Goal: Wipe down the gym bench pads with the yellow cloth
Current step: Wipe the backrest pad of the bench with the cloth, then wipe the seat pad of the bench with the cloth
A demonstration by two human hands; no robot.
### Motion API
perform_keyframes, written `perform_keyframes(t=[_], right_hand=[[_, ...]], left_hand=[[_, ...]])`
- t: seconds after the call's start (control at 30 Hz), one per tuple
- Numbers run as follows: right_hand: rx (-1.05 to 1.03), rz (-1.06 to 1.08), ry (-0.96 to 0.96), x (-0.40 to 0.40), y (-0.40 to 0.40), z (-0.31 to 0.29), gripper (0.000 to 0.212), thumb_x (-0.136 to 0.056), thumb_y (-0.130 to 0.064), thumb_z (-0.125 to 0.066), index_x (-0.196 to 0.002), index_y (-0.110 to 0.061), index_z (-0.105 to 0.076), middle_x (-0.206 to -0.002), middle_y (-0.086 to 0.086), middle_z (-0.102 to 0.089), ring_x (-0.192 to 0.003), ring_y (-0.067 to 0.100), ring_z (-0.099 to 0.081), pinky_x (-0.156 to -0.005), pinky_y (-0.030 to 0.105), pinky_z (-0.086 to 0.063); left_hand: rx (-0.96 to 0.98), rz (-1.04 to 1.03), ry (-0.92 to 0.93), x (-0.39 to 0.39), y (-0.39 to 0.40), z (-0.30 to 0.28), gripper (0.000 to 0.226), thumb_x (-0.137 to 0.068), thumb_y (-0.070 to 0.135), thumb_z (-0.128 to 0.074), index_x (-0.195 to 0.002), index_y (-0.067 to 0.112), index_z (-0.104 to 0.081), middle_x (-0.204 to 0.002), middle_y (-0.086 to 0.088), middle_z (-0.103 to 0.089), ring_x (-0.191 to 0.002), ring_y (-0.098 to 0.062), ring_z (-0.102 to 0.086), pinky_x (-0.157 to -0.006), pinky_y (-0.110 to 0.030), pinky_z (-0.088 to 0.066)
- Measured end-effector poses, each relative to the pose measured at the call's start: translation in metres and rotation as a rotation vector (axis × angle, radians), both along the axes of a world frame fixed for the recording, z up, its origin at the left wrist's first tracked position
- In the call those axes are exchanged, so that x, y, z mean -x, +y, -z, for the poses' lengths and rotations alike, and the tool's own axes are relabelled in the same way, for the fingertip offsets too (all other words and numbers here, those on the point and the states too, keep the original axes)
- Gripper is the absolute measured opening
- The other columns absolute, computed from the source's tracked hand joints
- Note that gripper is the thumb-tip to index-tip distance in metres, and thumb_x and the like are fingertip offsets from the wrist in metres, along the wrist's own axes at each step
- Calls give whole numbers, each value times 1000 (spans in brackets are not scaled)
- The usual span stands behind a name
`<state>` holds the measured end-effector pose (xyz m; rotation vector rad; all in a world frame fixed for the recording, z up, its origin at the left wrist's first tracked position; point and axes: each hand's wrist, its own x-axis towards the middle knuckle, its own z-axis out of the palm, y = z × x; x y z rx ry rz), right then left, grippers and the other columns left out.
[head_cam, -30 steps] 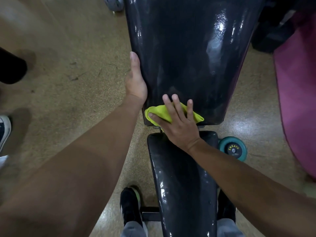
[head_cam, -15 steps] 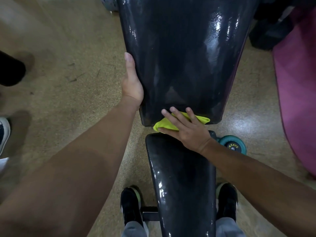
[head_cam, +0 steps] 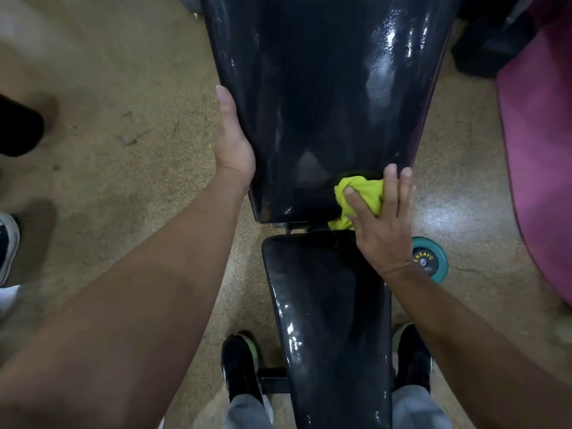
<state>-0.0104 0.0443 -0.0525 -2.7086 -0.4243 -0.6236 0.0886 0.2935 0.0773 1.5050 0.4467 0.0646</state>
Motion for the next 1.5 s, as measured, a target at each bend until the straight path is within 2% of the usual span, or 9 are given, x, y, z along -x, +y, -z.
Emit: perform_keyframes(t=[0.17,0.3,0.67,0.83,0.97,1.1,1.3,1.4,1.5], right_hand=[[-378,209,157,7,19,-9,48,-111,-37,-42,-155,-25,-27,-160,44,-2,-151,61,-12,-115,69,-35],[-402,189,124,5,23,-7,53,-111,-37,-41,-158,-25,-21,-158,46,-3,-152,60,-12,-116,69,-33],[-372,215,43,-4,36,-12,54,-109,-44,-36,-159,-28,-24,-158,44,-8,-151,61,-12,-119,71,-24],[-619,317,245,7,26,-16,63,-110,-47,-29,-163,-24,-5,-165,37,-4,-154,46,-22,-116,52,-42],[-740,463,252,0,49,-30,64,-110,-38,-34,-162,-9,-12,-166,34,-7,-156,43,-16,-127,39,-19],[-784,446,292,9,43,-42,58,-111,-22,-39,-163,-6,-18,-168,30,-10,-156,22,-12,-117,3,-9],[-862,473,455,23,-14,-46,52,-109,-36,-29,-150,-9,-46,-150,18,-51,-140,30,-48,-119,48,-37],[-812,500,754,30,-36,-54,43,-108,-41,-31,-125,-13,-59,-110,3,-61,-103,18,-56,-104,52,-46],[-764,551,954,31,-52,-58,39,-114,-35,-34,-132,-15,-62,-116,0,-61,-114,21,-56,-113,50,-42]], left_hand=[[16,-6,2,0,0,0,75,-70,92,-37,-116,44,-72,-133,12,-72,-131,-10,-63,-124,-42,-39],[28,-19,4,-2,1,5,94,-72,93,-39,-139,33,-65,-140,10,-69,-134,-11,-61,-124,-42,-38],[50,-19,-14,-4,0,6,94,-79,89,-35,-146,29,-61,-141,11,-68,-134,-8,-60,-124,-40,-39],[58,-28,-6,-1,-2,5,81,-81,86,-36,-132,33,-69,-136,11,-71,-131,-8,-62,-123,-39,-40],[56,-52,21,-3,2,12,93,-76,92,-37,-141,31,-66,-139,11,-70,-134,-10,-60,-124,-41,-38],[85,-82,80,15,0,34,92,-82,90,-33,-144,30,-63,-141,8,-69,-135,-13,-60,-121,-43,-41],[24,-207,572,97,-15,91,91,-96,84,-21,-154,21,-52,-154,-3,-57,-146,-27,-49,-126,-49,-32],[-14,-229,684,114,-18,105,88,-101,78,-18,-148,14,-56,-143,-2,-62,-136,-27,-54,-123,-51,-36],[-47,-198,770,114,-13,114,80,-105,70,-21,-142,12,-61,-138,-9,-67,-131,-34,-58,-118,-49,-42]])
